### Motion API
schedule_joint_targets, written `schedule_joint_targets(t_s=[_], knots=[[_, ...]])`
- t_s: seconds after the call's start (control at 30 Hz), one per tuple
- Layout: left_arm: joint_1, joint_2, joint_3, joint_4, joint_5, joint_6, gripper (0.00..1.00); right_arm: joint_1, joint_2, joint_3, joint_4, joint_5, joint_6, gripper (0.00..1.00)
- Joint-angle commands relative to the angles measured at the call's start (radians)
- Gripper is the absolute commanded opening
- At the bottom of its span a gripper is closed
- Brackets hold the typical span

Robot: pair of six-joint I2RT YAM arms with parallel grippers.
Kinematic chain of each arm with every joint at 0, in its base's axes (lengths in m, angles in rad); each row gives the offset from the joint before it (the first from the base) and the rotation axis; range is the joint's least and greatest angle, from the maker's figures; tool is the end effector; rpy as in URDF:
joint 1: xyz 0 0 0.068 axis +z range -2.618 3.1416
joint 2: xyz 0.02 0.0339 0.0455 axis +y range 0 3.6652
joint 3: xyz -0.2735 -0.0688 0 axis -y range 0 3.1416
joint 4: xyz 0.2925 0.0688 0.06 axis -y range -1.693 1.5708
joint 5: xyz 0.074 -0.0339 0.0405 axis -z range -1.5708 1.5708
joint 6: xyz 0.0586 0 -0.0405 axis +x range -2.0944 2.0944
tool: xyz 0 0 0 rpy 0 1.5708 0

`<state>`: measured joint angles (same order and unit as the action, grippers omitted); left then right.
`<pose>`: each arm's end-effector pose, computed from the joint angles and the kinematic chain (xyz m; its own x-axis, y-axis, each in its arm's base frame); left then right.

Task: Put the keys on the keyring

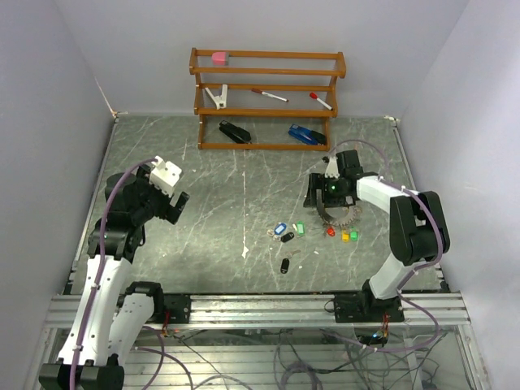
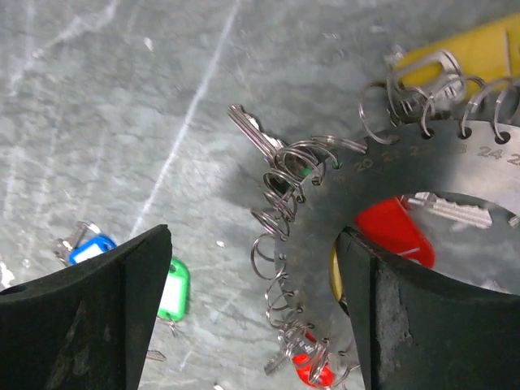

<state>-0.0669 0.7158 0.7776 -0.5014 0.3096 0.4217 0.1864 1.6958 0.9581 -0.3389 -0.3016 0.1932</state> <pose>0.2176 -0.0325 0.3157 -0.2488 0.4074 -0.8787 0.4829 0.8386 0.2521 0.3629 0.0861 0.1181 -0.9096 0.0150 -0.4153 -0.1434 0.9266 0.3477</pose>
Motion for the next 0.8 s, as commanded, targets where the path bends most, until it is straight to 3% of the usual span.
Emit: schedule_joint_targets(t_s=[0.0,0.1,0.23,0.47,0.63,0.77], knots=[[0.005,-0.006,0.041,-0.002,-0.026,0.001,0.99,-0.011,0.045,0.001,0.071,-0.177,0.020,0.80],[0.006,-0.008,0.040,-0.003,-0.035,-0.001,0.99,-0.021,0.056,-0.007,0.115,-0.245,0.041,0.78],[0.006,-0.008,0.044,-0.008,-0.036,-0.008,0.99,-0.065,0.073,-0.033,0.200,-0.365,0.095,0.65],[0.005,-0.004,0.057,-0.011,-0.037,-0.015,0.99,-0.181,0.160,-0.158,0.581,-0.693,0.348,0.44],[0.006,-0.006,0.064,-0.023,-0.044,-0.004,0.99,-0.191,0.165,-0.178,0.756,-0.789,0.458,0.42],[0.005,-0.009,0.064,-0.022,-0.049,-0.010,0.99,-0.191,0.126,-0.153,0.797,-0.821,0.530,0.42]])
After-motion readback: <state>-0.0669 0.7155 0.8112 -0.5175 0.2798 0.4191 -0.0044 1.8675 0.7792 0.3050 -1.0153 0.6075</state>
